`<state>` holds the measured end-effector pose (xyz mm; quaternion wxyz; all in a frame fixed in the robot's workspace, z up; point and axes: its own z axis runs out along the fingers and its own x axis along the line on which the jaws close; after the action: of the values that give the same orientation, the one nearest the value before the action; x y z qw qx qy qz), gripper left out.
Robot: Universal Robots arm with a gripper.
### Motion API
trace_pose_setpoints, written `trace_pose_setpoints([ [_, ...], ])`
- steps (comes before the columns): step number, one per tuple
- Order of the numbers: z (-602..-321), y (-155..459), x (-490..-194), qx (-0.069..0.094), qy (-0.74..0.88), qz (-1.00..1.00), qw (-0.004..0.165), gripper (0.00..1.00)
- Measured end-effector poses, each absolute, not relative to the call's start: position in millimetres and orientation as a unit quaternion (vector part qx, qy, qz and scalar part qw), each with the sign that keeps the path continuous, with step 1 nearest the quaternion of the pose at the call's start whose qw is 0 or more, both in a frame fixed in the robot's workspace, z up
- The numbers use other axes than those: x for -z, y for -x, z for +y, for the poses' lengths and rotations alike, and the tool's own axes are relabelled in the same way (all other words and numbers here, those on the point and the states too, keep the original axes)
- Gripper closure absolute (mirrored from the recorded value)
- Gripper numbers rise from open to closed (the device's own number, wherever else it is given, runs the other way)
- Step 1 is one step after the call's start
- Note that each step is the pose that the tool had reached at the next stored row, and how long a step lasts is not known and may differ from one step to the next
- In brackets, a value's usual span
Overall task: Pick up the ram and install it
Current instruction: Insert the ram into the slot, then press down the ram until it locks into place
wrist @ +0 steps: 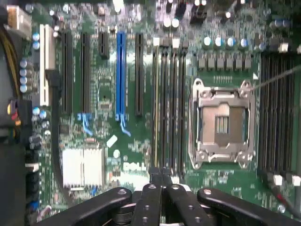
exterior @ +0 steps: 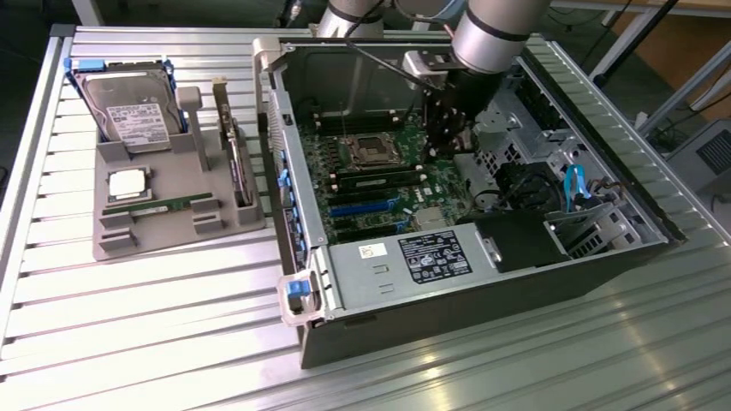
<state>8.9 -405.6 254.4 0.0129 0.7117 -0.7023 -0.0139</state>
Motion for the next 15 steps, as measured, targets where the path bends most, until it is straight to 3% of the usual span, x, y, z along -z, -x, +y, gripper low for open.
trace_pose_setpoints([
  [6, -405.7, -30.0, -272.3, 0.015, -0.712, -0.702, 0.014, 0.90],
  [12, -407.2, -8.7, -231.8, 0.015, -0.711, -0.703, 0.015, 0.90],
  [15, -407.1, -4.9, -244.8, 0.013, -0.711, -0.703, 0.015, 0.90],
])
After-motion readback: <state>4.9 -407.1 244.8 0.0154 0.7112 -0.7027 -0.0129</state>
